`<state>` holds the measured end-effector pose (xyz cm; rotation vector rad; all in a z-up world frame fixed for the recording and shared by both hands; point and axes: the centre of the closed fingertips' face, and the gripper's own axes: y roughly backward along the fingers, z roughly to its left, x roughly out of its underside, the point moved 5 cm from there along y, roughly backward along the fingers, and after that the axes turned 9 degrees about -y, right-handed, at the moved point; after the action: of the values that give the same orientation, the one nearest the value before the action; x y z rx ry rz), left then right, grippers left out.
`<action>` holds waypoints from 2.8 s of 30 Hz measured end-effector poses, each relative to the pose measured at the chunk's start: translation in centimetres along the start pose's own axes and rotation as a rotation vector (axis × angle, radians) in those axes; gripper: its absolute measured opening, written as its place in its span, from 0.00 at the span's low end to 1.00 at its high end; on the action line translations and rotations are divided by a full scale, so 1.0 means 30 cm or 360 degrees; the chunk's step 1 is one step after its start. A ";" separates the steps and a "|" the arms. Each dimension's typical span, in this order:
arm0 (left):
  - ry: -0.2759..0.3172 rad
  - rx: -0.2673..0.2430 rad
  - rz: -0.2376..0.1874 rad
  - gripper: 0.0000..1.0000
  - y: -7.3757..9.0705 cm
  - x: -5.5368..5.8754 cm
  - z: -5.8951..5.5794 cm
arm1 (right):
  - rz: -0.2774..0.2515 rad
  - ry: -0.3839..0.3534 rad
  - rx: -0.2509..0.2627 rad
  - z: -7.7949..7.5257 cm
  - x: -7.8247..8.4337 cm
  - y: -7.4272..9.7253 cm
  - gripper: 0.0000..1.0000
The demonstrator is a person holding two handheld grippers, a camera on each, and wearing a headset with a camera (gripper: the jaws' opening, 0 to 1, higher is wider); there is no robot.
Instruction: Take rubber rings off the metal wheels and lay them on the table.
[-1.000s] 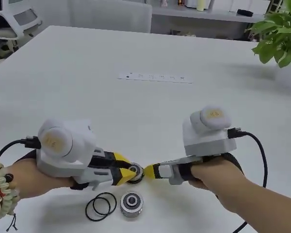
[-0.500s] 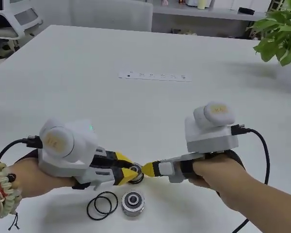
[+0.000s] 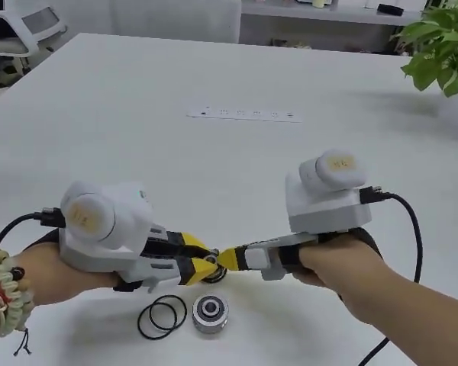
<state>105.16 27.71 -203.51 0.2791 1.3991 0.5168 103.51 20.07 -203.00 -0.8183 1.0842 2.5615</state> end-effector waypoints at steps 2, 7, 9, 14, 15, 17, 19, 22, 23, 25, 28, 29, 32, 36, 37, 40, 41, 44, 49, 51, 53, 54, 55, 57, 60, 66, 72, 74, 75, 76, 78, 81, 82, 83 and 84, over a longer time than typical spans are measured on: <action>0.0003 -0.0002 -0.0009 0.08 0.000 0.001 0.000 | -0.0004 0.0017 0.0001 -0.001 -0.002 0.004 0.00; 0.0006 -0.0003 -0.0007 0.08 0.000 0.001 0.001 | 0.0013 0.0042 0.0050 -0.016 0.004 0.003 0.00; -0.0003 0.0000 0.0002 0.08 0.000 0.000 0.001 | 0.0015 0.0046 0.0053 -0.019 0.005 0.004 0.00; -0.0001 0.0029 0.0054 0.08 0.005 -0.006 0.004 | -0.0004 0.0025 0.0050 -0.023 -0.002 0.007 0.00; -0.0008 0.0036 0.0062 0.08 0.006 -0.006 0.003 | -0.0005 0.0023 0.0048 -0.022 -0.002 0.009 0.00; -0.0033 0.0054 0.0080 0.10 0.011 -0.004 0.002 | -0.0011 0.0020 0.0044 -0.021 -0.003 0.010 0.00; -0.0054 0.0076 0.0103 0.13 0.018 -0.004 0.000 | -0.0015 0.0016 0.0042 -0.021 -0.005 0.011 0.00; -0.0085 0.0106 0.0126 0.16 0.033 -0.016 -0.004 | -0.0021 0.0016 0.0035 -0.020 -0.010 0.012 0.00; -0.0083 0.0112 0.0131 0.17 0.036 -0.020 -0.003 | -0.0021 0.0019 0.0035 -0.019 -0.010 0.013 0.00; -0.0087 0.0106 0.0127 0.22 0.047 -0.036 0.001 | -0.0019 0.0030 0.0042 -0.020 -0.012 0.014 0.00; -0.0092 0.0085 0.0084 0.34 0.066 -0.074 0.009 | -0.0016 0.0050 0.0048 -0.019 -0.014 0.016 0.00; -0.0086 0.0078 0.0079 0.37 0.075 -0.089 0.011 | -0.0018 0.0053 0.0049 -0.019 -0.015 0.016 0.00; -0.0100 0.0066 0.0034 0.47 0.101 -0.131 0.010 | -0.0016 0.0065 0.0056 -0.018 -0.015 0.018 0.00; -0.0133 0.0086 0.0017 0.53 0.133 -0.165 -0.002 | -0.0019 0.0065 0.0056 -0.019 -0.017 0.020 0.00; -0.0161 0.0108 0.0038 0.55 0.145 -0.169 -0.010 | -0.0021 0.0064 0.0055 -0.018 -0.018 0.021 0.00; -0.0214 0.0122 0.0068 0.62 0.182 -0.180 -0.020 | -0.0021 0.0064 0.0049 -0.016 -0.020 0.021 0.00; -0.0214 0.0116 0.0059 0.64 0.201 -0.189 -0.022 | -0.0016 0.0064 0.0043 -0.016 -0.020 0.021 0.00; -0.0185 0.0096 0.0014 0.68 0.245 -0.209 -0.034 | -0.0008 0.0067 0.0041 -0.016 -0.020 0.022 0.00; -0.0196 0.0054 0.0026 0.70 0.321 -0.203 -0.064 | -0.0005 0.0072 0.0036 -0.012 -0.022 0.024 0.00; -0.0210 0.0033 0.0053 0.72 0.350 -0.194 -0.074 | -0.0010 0.0075 0.0026 -0.004 -0.027 0.025 0.00; -0.0216 0.0011 0.0074 0.72 0.374 -0.187 -0.080 | -0.0013 0.0086 0.0013 0.008 -0.031 0.026 0.00; -0.0222 -0.0014 0.0091 0.72 0.387 -0.180 -0.082 | -0.0013 0.0092 0.0010 0.012 -0.032 0.026 0.00; -0.0226 -0.0031 0.0107 0.73 0.395 -0.173 -0.084 | -0.0014 0.0106 0.0011 0.015 -0.035 0.026 0.00; -0.0223 -0.0047 0.0129 0.74 0.413 -0.158 -0.095 | -0.0019 0.0123 0.0005 0.022 -0.039 0.029 0.00; -0.0176 -0.0076 0.0138 0.76 0.441 -0.138 -0.113 | -0.0030 0.0121 -0.0008 0.028 -0.044 0.031 0.00; -0.0092 -0.0164 0.0153 0.78 0.485 -0.092 -0.134 | -0.0033 0.0117 -0.0038 0.043 -0.046 0.032 0.00; 0.0023 -0.0236 0.0174 0.78 0.516 -0.040 -0.168 | -0.0030 0.0130 -0.0076 0.065 -0.042 0.029 0.00; 0.0054 -0.0263 0.0172 0.78 0.525 -0.027 -0.177 | -0.0020 0.0135 -0.0091 0.076 -0.037 0.024 0.00; 0.0073 -0.0285 0.0169 0.78 0.526 -0.019 -0.180 | -0.0015 0.0144 -0.0101 0.082 -0.034 0.018 0.00; 0.0085 -0.0297 0.0166 0.77 0.524 -0.014 -0.183 | -0.0010 0.0148 -0.0107 0.087 -0.032 0.015 0.00; 0.0108 -0.0296 0.0178 0.77 0.516 0.005 -0.196 | 0.0003 0.0159 -0.0122 0.101 -0.023 0.008 0.00; 0.0136 -0.0286 0.0192 0.77 0.508 0.014 -0.207 | 0.0027 0.0201 -0.0130 0.122 -0.008 -0.004 0.00; 0.0148 -0.0293 0.0180 0.77 0.507 0.011 -0.205 | 0.0037 0.0223 -0.0140 0.133 -0.001 -0.010 0.00; 0.0151 -0.0305 0.0167 0.77 0.507 0.007 -0.200 | 0.0042 0.0230 -0.0144 0.137 0.002 -0.013 0.00; 0.0155 -0.0324 0.0154 0.77 0.507 0.005 -0.193 | 0.0054 0.0253 -0.0156 0.151 0.010 -0.023 0.00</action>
<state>96.77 40.17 -197.27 0.1590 1.4192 0.7561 101.74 23.80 -201.02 -1.0525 1.0308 2.6332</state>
